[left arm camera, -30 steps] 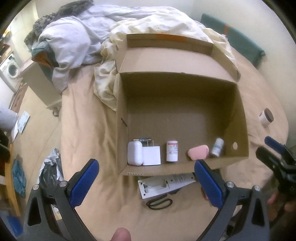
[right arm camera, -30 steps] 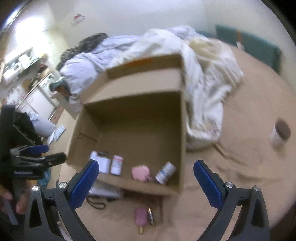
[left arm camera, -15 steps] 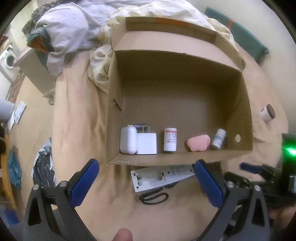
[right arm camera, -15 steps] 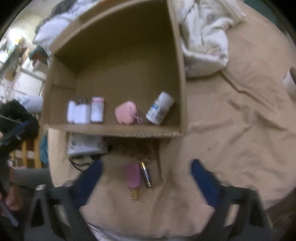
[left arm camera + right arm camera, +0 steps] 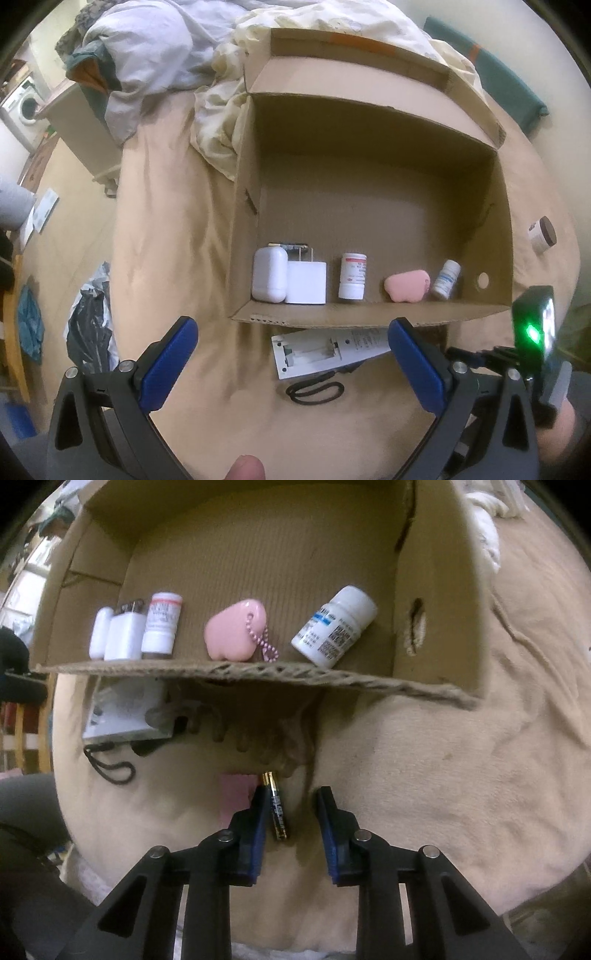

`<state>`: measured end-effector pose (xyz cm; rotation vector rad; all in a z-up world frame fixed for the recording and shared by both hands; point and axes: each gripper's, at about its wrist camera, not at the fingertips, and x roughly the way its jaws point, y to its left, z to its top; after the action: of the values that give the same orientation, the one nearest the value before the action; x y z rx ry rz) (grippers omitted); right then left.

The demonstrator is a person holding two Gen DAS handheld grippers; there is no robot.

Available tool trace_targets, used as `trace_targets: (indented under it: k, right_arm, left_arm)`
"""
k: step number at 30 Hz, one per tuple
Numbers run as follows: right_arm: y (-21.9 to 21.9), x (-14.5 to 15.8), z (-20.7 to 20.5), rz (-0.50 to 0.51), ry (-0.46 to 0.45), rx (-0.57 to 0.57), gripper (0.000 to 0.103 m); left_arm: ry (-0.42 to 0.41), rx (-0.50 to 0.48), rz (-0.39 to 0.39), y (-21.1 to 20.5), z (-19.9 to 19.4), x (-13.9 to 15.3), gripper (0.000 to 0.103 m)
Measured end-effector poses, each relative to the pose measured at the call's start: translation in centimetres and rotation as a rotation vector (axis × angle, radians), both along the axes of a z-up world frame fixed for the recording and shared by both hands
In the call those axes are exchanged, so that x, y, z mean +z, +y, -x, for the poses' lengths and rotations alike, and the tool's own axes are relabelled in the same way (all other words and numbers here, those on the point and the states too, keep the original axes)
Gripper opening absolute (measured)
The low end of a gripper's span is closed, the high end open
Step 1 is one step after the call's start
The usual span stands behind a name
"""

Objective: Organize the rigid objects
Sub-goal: 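Grasp the second gold AA battery with the right gripper, then grasp the pink lipstick with the left gripper while the right holds the battery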

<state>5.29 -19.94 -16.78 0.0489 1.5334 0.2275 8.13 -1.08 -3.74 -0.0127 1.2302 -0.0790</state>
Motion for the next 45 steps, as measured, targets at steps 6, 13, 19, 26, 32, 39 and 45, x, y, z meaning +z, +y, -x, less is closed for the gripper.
trace_targets:
  k: [6,13,19,26,32,39,45]
  right_arm:
    - [2.7,-1.4,0.5,0.111,-0.016,0.113,0.029]
    - [3.9,-0.5,1.6,0.128,-0.053,0.129,0.011]
    - [2.1,0.9,1.9,0.159,-0.067,0.046,0.010]
    - [1.6,5.8,2.8,0.039,-0.142,0.013,0.011]
    - [2.4,13.5,3.7,-0.139,-0.312,0.028,0.011]
    - [-0.2,17.9,1.4,-0.193,-0.454,0.029,0.011]
    - [-2.9,17.6,1.1,-0.221,-0.576,-0.029,0.011]
  left_arm:
    - [-0.017,-0.018,-0.005,-0.7,0.1,0.3,0.102]
    - [-0.015,-0.022,-0.047,-0.8,0.1,-0.3,0.102]
    - [-0.013,-0.011,-0.073,-0.3,0.2,-0.8,0.102]
    - [-0.002,-0.001,-0.080,0.0,0.1,-1.2,0.102]
    - [0.015,0.001,-0.083,-0.1,0.1,-1.6,0.102]
    - [-0.006,0.009,-0.111,0.4,0.2,-1.6,0.102]
    - [-0.027,0.013,-0.135,0.7,0.1,-1.7,0.102]
